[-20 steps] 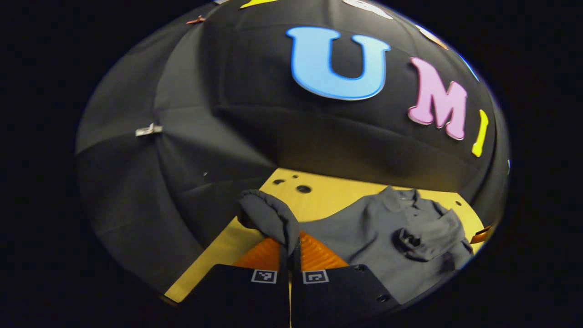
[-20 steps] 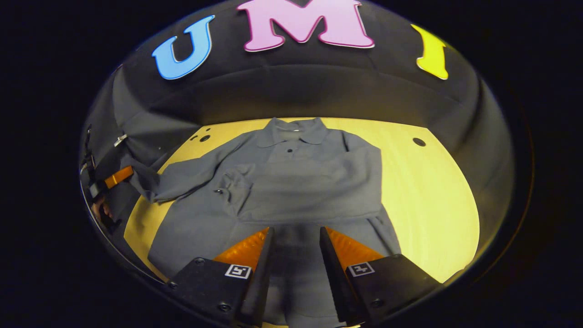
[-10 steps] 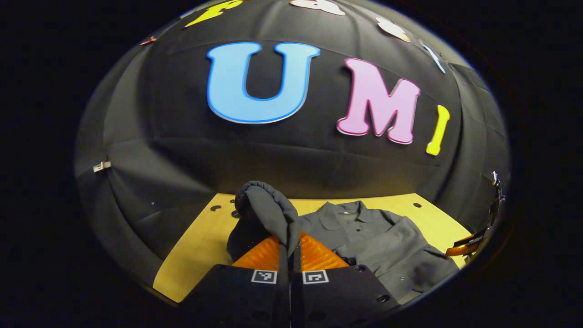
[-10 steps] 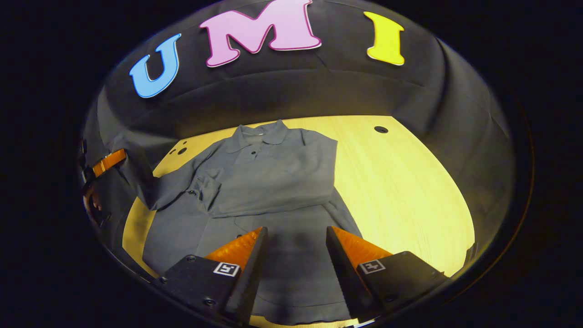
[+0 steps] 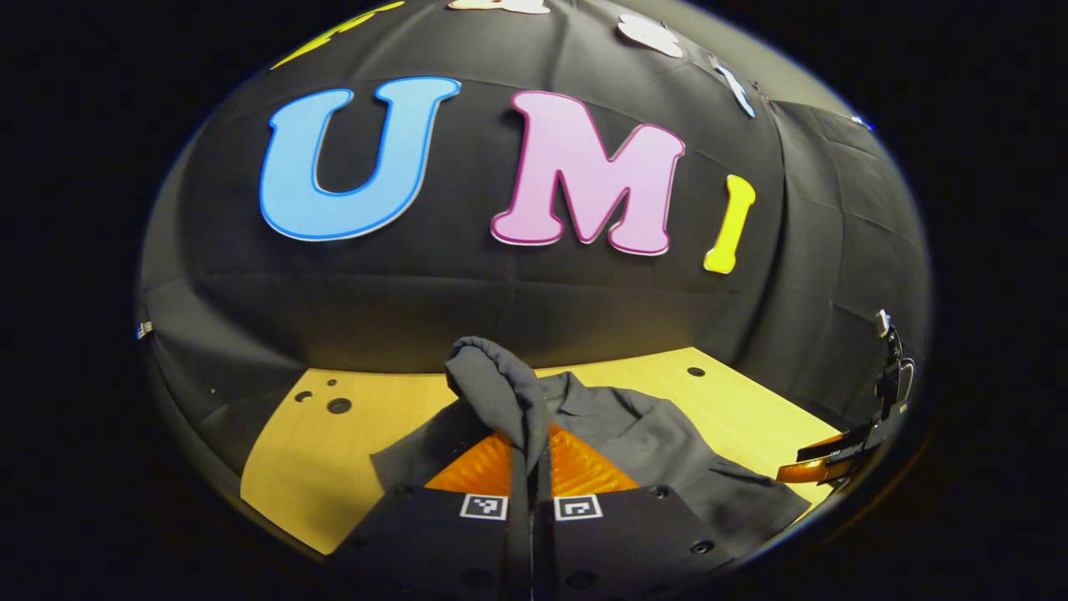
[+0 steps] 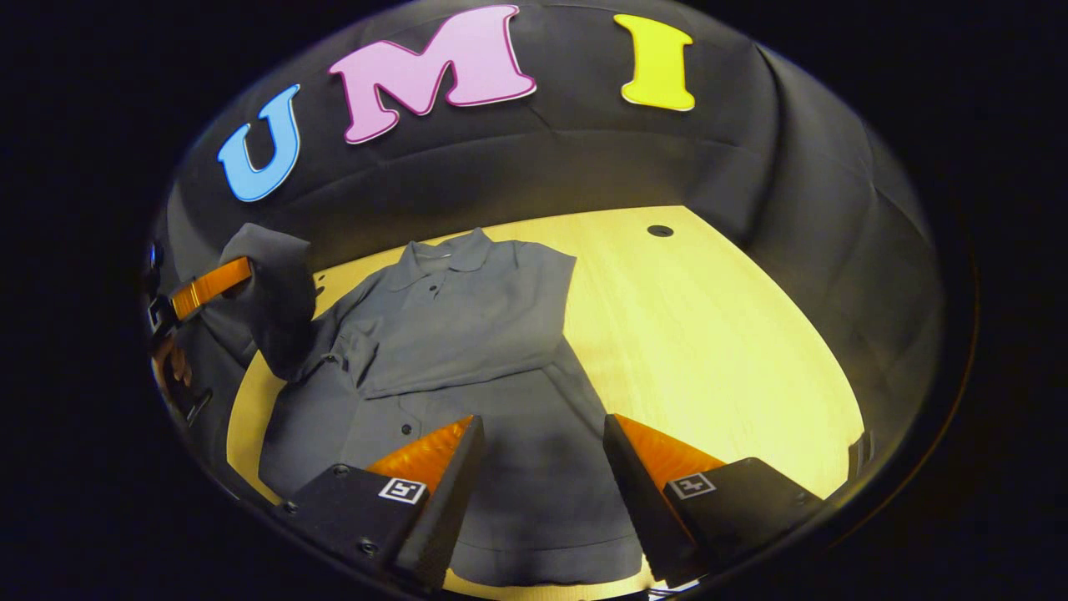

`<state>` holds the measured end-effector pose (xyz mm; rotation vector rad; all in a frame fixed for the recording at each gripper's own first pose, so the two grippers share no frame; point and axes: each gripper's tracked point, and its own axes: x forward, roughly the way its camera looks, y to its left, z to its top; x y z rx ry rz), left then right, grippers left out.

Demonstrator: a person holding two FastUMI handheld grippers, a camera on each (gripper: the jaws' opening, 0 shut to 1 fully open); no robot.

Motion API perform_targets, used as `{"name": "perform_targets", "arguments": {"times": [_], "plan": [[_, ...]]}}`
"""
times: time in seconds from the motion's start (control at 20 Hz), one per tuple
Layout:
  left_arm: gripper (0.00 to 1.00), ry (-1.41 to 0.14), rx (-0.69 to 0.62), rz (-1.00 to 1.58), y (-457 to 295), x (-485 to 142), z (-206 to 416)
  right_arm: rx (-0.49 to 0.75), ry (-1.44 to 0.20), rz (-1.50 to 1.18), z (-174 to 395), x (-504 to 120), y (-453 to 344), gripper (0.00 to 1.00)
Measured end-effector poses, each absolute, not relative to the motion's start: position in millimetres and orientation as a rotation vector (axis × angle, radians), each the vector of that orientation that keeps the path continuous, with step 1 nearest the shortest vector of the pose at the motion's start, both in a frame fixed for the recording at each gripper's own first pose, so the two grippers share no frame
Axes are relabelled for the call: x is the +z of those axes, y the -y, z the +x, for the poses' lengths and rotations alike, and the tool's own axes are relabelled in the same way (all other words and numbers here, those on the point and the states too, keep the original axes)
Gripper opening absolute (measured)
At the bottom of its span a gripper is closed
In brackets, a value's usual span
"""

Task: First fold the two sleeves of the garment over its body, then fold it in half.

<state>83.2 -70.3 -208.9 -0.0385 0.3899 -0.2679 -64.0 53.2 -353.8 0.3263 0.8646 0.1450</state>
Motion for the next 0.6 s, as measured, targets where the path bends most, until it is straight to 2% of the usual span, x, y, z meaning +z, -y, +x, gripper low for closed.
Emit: {"name": "perform_targets", "arguments": {"times": [0.6], "plan": [[0.06,-0.546,-0.317,-0.006,154,-305,79,0.067,-0.894,0.363,-90,-370,14,0.91]]}}
